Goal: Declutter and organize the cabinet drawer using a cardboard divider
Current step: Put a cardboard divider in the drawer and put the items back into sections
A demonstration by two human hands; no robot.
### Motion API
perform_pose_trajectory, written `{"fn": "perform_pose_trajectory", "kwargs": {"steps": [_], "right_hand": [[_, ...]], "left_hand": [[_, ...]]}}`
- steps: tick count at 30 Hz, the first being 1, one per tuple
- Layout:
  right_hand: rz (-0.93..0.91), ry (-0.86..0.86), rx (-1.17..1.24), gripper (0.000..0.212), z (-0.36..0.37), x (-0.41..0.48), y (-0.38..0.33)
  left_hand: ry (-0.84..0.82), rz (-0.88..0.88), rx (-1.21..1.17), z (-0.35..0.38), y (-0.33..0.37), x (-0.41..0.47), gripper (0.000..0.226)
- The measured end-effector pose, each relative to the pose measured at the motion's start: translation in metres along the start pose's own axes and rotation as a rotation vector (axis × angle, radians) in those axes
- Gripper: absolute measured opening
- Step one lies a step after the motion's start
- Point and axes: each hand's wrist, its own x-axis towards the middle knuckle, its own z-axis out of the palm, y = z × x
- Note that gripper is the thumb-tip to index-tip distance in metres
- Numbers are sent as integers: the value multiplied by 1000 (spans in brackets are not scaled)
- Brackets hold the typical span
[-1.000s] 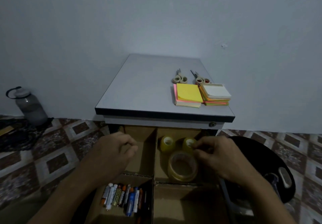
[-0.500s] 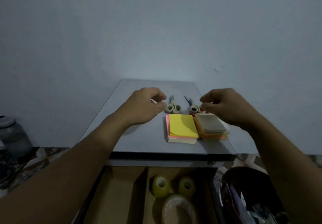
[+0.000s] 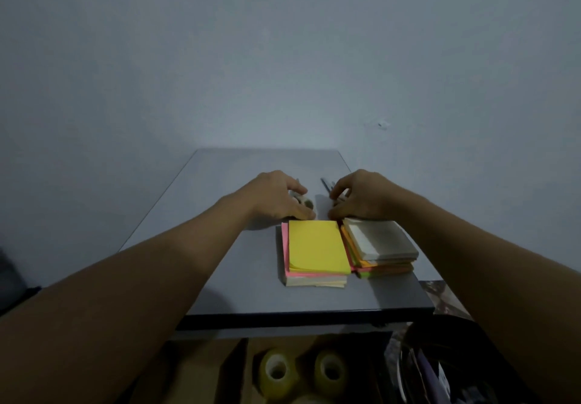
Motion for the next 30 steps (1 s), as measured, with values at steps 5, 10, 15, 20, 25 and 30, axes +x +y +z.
{"fn": "perform_pose_trajectory", "kwargs": {"steps": [5,10,15,20,25,30], "right_hand": [[1,23,15,49,1,2,2],[-15,48,30,45,0,-1,3],[6,72,77,49,-13,-12,-3],[-54,151,169,44,-34,-42,-23],[-114,231,323,39,-42,-81,-46],[-189,259,481,35,-30,-133,-70]], "left_hand": [[57,7,-74,3,0,1,54],[107,17,-95,-2,2,-5,45],[198,39,-130,-22,1,-24,44],[267,47,-123,-51,-4,-67,40],[306,39,-148,-73,-8,-134,42],[344,46,-188,-76,-13,-202,28]]}}
